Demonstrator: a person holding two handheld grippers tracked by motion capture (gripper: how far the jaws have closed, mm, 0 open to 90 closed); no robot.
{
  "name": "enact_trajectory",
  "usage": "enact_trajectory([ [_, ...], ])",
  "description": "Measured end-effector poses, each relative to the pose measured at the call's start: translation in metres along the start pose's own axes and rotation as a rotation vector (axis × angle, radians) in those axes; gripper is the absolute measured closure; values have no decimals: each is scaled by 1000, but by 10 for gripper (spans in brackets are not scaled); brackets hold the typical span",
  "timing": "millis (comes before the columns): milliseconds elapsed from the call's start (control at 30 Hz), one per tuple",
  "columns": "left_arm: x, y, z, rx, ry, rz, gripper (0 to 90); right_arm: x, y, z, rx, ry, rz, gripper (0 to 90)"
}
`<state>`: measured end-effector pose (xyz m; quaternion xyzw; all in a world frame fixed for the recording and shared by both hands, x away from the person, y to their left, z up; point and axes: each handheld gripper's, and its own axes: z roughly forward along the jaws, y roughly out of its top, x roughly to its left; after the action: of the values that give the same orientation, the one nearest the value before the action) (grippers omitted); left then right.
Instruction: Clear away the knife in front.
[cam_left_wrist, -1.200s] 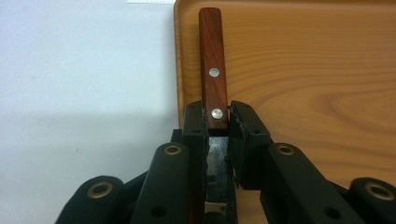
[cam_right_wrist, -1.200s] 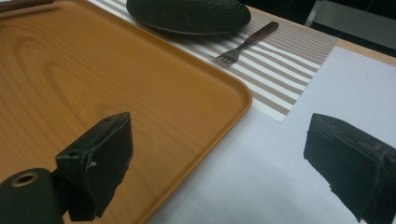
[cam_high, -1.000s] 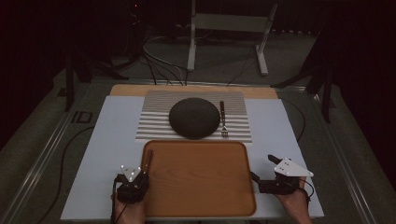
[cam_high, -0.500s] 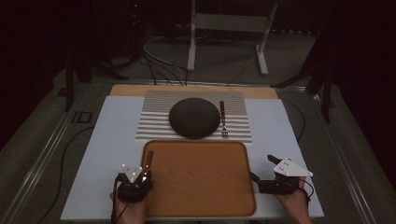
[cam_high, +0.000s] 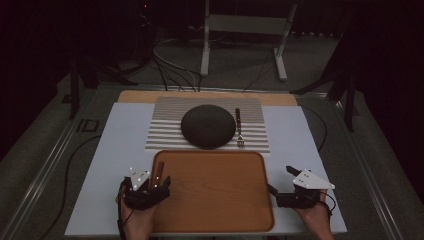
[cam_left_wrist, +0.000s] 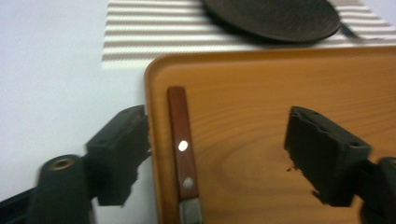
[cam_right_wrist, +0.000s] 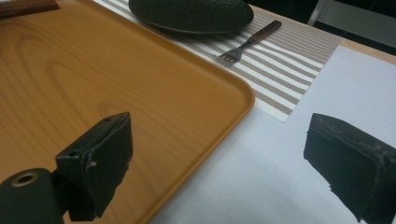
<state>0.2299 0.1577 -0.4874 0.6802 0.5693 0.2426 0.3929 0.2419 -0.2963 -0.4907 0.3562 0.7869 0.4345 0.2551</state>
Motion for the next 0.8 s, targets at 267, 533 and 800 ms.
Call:
enact_trajectory([
  [267, 6, 13, 6, -13, -57, 1, 53, 0, 0, 0, -2, -1, 3, 79],
  [533, 18, 36, 10, -55, -118, 15, 0, -1, 0, -1, -7, -3, 7, 79],
  [800, 30, 65, 6, -135, -165, 101, 0, -2, 0, -2, -16, -7, 13, 79],
])
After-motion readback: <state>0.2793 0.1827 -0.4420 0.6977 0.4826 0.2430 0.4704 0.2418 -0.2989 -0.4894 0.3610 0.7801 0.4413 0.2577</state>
